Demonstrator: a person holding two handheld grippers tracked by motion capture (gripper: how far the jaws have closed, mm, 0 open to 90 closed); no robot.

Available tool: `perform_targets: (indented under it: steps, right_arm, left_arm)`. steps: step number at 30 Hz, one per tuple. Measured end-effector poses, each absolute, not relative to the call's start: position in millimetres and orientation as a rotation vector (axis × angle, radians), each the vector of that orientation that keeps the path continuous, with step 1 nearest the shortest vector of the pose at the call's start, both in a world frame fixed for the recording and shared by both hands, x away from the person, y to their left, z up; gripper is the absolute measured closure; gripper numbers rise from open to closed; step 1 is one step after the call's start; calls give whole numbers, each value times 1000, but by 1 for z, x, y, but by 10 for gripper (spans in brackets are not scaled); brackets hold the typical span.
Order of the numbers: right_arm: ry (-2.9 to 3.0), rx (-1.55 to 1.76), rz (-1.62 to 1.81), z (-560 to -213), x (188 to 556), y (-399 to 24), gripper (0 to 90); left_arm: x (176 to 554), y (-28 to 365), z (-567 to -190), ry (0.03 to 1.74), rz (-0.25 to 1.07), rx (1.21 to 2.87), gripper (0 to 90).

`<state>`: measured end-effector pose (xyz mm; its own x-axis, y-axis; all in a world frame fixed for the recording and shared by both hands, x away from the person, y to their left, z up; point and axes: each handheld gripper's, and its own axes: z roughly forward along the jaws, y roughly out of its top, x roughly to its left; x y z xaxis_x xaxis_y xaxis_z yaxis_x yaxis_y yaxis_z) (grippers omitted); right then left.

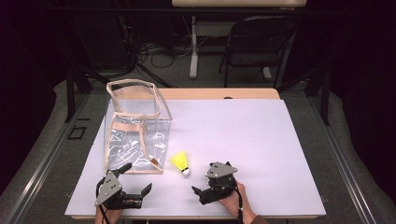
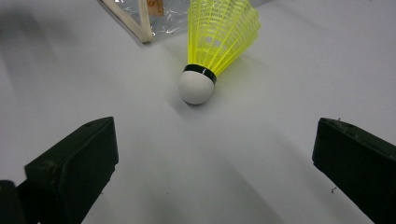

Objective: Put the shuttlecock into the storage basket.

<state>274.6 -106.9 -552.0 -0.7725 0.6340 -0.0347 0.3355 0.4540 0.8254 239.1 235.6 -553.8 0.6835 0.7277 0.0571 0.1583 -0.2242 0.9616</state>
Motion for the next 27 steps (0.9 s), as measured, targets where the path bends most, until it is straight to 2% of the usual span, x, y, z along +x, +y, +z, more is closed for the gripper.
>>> perform_targets:
  steps: [27]
  right_arm:
    - [2398,890,1229,-555,285,-83,0]
  left_arm:
    - [239,236,-554,712,616,1749,2]
